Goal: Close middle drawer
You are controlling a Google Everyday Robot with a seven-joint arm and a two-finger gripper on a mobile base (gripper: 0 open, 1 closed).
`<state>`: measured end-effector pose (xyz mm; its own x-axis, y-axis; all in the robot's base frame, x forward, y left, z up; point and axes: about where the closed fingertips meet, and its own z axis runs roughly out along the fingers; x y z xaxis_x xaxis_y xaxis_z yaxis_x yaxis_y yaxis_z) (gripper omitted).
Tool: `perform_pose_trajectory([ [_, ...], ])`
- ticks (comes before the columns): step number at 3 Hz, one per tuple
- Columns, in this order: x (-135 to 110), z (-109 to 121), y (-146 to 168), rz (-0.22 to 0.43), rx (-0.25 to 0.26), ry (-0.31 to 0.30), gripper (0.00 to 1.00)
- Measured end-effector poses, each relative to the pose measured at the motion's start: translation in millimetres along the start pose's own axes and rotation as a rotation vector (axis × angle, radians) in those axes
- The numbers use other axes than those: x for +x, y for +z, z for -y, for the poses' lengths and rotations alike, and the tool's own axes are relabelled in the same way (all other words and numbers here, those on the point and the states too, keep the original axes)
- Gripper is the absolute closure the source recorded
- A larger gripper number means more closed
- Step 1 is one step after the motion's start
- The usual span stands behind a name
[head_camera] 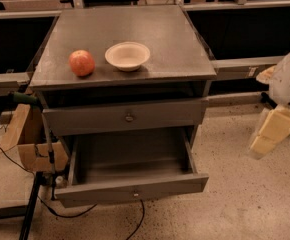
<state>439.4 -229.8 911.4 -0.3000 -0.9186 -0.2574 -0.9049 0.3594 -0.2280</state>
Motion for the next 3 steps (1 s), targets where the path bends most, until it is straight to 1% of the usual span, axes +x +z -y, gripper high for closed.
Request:
perform_pose_trajectory([
  [1,39,-27,84,0.062,-0.077,0.125,0.00],
  [2,66,-65,182,0.137,-0.187,0.258,0.00],
  [3,71,-102,274,0.237,-0.284,0.443,0.00],
])
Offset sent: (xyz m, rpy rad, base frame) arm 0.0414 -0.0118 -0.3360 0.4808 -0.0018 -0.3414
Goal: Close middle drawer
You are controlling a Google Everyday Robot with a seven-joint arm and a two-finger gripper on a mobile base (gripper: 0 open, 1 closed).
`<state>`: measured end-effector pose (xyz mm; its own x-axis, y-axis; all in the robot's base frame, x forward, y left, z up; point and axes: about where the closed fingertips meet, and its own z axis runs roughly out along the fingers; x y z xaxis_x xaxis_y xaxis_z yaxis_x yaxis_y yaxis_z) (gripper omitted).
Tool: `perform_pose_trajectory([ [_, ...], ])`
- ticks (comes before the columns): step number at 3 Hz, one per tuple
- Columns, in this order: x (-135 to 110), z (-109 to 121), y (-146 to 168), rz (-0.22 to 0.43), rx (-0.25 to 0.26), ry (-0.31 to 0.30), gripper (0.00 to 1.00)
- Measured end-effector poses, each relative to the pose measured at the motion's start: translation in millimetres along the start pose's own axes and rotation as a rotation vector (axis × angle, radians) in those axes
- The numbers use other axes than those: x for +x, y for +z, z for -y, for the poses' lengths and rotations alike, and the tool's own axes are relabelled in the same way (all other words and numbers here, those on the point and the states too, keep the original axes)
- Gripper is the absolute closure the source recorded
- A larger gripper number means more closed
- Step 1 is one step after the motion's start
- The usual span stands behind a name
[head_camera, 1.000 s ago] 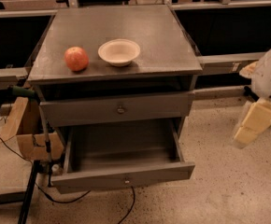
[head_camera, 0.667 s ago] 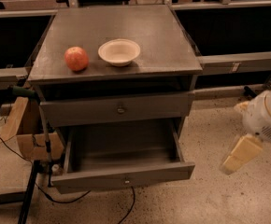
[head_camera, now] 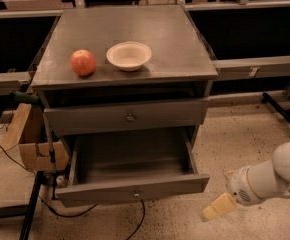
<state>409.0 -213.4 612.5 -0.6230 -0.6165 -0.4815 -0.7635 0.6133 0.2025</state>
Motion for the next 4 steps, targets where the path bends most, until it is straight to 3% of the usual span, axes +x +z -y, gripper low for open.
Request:
perform_pose_trajectory([
  [1,6,18,39,0.064,0.012,0.064,0.00],
  [2,6,18,39,0.064,0.013,0.064,0.00],
  [3,6,24,42,0.110,-0.008,0.107,0.00],
  [4,-9,39,69,0.177,-0.054,0.177,0.00],
])
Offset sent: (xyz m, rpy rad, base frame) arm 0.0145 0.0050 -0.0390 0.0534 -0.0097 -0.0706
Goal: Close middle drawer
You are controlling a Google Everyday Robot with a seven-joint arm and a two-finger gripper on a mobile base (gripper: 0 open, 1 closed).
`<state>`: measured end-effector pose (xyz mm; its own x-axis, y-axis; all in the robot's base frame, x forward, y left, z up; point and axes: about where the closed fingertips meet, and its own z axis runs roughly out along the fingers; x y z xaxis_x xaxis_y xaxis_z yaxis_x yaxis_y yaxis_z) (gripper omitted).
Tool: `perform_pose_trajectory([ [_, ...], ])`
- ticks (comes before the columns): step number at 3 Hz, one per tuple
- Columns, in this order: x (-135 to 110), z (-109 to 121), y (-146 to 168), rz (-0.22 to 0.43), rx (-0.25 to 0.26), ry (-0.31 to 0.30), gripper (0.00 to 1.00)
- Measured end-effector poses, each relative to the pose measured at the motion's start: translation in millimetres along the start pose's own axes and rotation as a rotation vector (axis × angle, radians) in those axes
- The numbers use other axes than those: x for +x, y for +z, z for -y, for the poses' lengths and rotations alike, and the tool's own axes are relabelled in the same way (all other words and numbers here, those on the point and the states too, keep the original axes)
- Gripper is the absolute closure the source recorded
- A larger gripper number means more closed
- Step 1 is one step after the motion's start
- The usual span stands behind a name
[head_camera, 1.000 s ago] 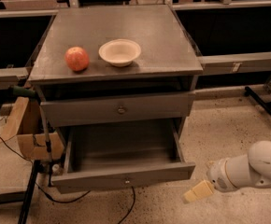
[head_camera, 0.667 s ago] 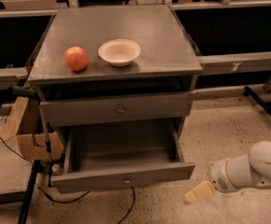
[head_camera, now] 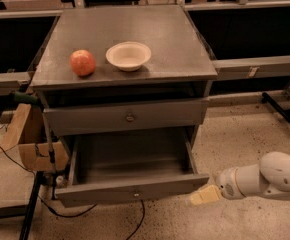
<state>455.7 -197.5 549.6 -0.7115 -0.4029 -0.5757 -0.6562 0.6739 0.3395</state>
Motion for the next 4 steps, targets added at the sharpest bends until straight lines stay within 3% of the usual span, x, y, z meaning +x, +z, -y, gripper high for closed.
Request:
perform_pose_trajectory([
  [1,-5,14,46,0.037,-0.063,0.083,0.17],
  [2,-6,23,80,0.043,-0.112,0.152,0.42],
  [4,-1,39,99,0.055,-0.110,0.244,0.89],
])
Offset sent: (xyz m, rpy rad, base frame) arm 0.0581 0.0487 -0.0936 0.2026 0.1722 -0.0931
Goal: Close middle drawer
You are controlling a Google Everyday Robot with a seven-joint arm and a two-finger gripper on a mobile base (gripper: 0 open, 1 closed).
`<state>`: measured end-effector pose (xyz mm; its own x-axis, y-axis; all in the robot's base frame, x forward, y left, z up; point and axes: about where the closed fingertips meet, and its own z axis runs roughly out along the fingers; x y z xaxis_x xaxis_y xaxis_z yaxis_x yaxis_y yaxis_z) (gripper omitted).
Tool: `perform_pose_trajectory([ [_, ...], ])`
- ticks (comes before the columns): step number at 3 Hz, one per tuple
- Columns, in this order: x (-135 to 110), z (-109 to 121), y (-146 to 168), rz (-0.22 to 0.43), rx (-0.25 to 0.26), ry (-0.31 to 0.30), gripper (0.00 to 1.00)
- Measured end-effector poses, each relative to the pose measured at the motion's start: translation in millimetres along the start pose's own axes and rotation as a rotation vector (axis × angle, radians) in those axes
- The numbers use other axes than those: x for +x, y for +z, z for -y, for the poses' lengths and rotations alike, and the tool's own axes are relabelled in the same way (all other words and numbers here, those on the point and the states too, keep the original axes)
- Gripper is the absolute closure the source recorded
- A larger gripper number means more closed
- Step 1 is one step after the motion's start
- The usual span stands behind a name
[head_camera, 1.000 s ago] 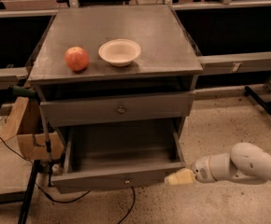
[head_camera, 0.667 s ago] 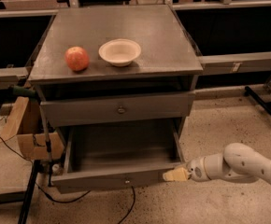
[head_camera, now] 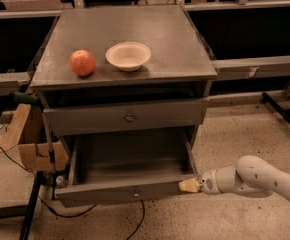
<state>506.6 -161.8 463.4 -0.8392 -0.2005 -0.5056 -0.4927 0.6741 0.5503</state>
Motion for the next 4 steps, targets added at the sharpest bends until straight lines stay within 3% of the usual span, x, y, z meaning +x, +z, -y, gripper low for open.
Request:
perform_pose_trajectory([
  [1,-15.4,8.0,30.0,-0.004,-0.009,0.028,1.00],
  [4,-21.0,3.8,30.0,-0.002,-0.007,0.027,1.00],
])
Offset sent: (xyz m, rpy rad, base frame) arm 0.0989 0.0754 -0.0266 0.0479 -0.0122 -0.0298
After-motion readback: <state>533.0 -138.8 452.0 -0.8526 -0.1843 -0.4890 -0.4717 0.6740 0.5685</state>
